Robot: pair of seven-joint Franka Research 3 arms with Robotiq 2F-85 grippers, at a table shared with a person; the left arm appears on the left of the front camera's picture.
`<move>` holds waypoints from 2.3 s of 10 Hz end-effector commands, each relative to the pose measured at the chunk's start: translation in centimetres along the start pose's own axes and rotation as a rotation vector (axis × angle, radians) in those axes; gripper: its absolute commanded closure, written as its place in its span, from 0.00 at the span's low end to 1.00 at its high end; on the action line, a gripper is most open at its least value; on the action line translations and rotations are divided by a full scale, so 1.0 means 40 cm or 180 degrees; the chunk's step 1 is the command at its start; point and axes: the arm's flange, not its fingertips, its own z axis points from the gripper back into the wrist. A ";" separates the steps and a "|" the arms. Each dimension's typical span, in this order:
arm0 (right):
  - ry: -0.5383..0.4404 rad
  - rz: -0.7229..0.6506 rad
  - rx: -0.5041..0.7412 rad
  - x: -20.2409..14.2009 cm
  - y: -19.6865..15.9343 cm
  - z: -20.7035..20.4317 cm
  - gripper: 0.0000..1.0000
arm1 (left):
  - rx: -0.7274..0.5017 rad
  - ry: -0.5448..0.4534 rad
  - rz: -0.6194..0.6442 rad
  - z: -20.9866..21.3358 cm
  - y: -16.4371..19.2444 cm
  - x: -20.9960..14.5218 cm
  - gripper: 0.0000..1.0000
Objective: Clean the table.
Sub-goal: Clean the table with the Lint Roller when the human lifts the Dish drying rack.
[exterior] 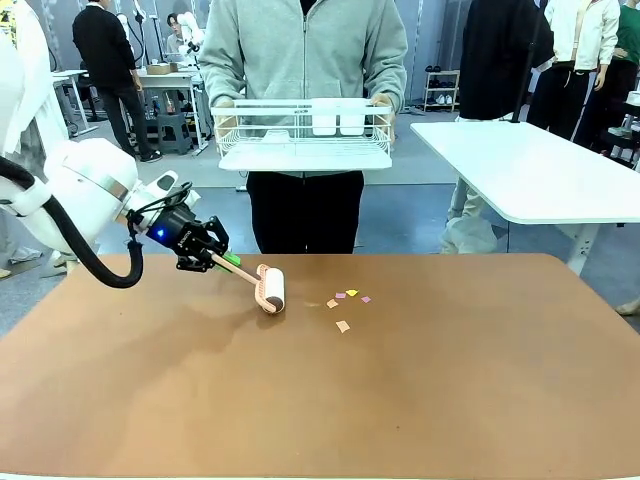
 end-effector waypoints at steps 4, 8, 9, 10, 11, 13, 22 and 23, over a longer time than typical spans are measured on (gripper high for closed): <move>-0.0008 0.0042 0.0063 0.000 0.007 0.006 0.00 | -0.0120 0.0172 -0.0049 -0.045 -0.005 0.053 0.78; -0.0008 0.0042 0.0063 0.000 0.007 0.006 0.00 | -0.0209 0.0306 -0.0292 -0.118 -0.062 0.067 0.78; -0.0008 0.0042 0.0063 0.000 0.007 0.006 0.00 | -0.0211 0.0346 -0.0337 -0.136 -0.079 0.068 0.78; -0.0008 0.0042 0.0063 0.000 0.007 0.006 0.00 | -0.0225 0.0461 -0.0334 -0.155 -0.091 0.071 0.78; -0.0008 0.0042 0.0063 0.000 0.007 0.006 0.00 | -0.0183 0.0590 -0.0238 -0.183 -0.094 0.074 0.78; -0.0008 0.0042 0.0063 0.000 0.007 0.006 0.00 | -0.0035 0.0572 0.0046 -0.198 -0.076 0.090 0.78; -0.0008 0.0042 0.0063 0.000 0.007 0.006 0.00 | 0.0125 0.0516 -0.0252 -0.318 -0.134 -0.003 0.78; -0.0008 0.0042 0.0063 0.000 0.007 0.006 0.00 | 0.0114 0.0460 -0.0275 -0.343 -0.152 0.000 0.78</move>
